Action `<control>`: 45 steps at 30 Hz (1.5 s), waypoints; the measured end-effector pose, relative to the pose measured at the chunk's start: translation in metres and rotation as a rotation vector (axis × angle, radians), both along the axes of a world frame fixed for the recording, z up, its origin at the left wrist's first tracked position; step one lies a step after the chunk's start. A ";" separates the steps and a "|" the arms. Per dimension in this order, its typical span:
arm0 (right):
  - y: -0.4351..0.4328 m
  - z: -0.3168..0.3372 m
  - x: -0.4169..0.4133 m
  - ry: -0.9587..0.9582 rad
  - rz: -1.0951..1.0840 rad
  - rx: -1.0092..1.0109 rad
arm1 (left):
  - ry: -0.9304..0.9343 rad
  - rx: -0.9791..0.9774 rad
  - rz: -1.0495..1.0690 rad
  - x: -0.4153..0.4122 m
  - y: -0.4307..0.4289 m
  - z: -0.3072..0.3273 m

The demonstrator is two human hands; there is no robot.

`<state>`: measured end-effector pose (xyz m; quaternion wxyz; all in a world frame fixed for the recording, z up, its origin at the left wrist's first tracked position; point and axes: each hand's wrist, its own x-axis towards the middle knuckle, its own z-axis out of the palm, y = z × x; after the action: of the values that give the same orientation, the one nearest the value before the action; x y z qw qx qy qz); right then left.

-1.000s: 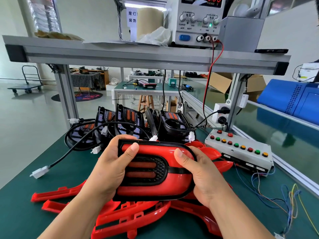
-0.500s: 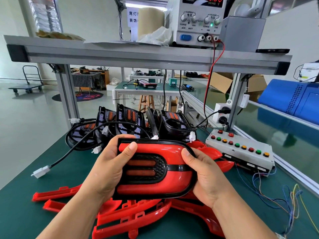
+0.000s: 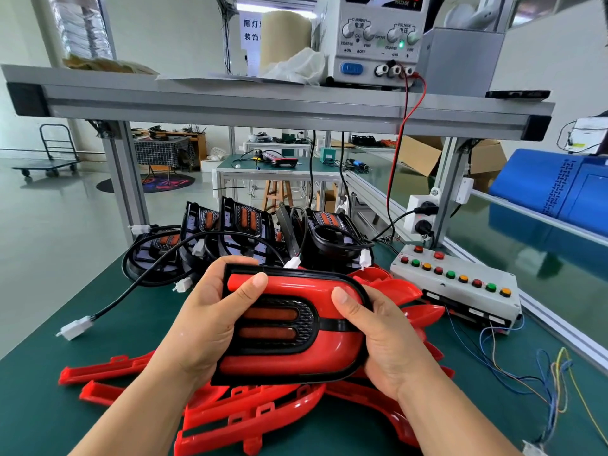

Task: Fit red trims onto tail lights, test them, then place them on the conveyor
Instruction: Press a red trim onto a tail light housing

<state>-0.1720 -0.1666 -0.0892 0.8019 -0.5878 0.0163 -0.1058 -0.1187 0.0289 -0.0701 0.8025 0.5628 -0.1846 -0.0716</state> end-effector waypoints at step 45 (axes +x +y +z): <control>-0.001 0.005 -0.004 0.001 0.142 0.088 | 0.020 0.019 0.047 0.004 0.007 -0.005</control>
<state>-0.1764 -0.1678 -0.0841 0.8323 -0.5519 -0.0205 -0.0474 -0.1143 0.0358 -0.0749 0.8005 0.5737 -0.1626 -0.0602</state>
